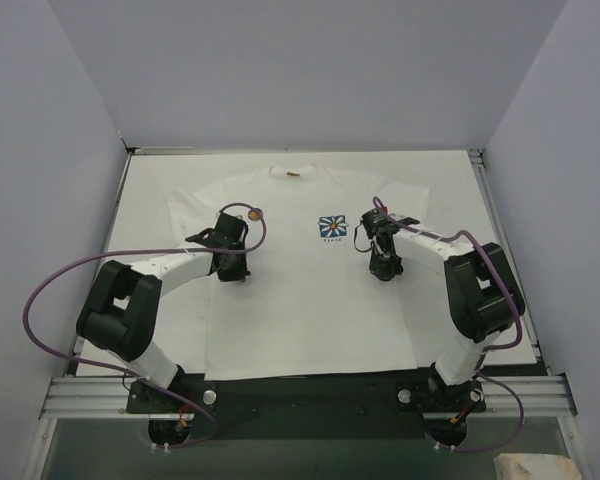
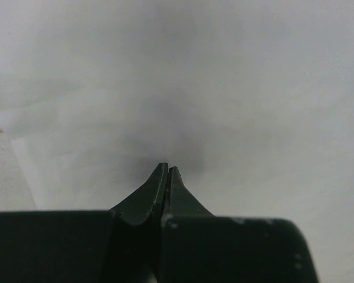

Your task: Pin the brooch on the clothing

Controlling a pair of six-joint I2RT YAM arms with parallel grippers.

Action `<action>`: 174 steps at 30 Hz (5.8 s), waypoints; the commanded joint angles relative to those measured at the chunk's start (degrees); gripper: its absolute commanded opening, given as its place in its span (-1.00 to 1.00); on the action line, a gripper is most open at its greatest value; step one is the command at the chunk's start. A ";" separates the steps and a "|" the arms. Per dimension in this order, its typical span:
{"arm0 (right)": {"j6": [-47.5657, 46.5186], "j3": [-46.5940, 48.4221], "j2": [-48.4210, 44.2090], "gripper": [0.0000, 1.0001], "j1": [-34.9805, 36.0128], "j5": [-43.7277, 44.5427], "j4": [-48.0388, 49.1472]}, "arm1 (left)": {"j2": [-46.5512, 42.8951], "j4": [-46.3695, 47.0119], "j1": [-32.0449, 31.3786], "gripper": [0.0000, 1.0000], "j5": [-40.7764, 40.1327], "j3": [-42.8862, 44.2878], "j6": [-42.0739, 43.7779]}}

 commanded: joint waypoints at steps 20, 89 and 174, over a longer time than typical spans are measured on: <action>1.62 -7.34 -6.18 -1.00 0.73 -1.08 -5.71 | -1.30 -4.30 0.14 -1.00 -2.69 -0.87 -1.25; 8.22 71.43 39.46 -1.00 -28.02 -24.81 -16.52 | 48.63 -9.50 23.70 -0.99 13.22 75.53 -2.56; -8.49 3.31 -19.98 1.00 -13.69 -16.02 5.10 | -14.83 4.31 9.73 0.95 -10.42 8.64 8.51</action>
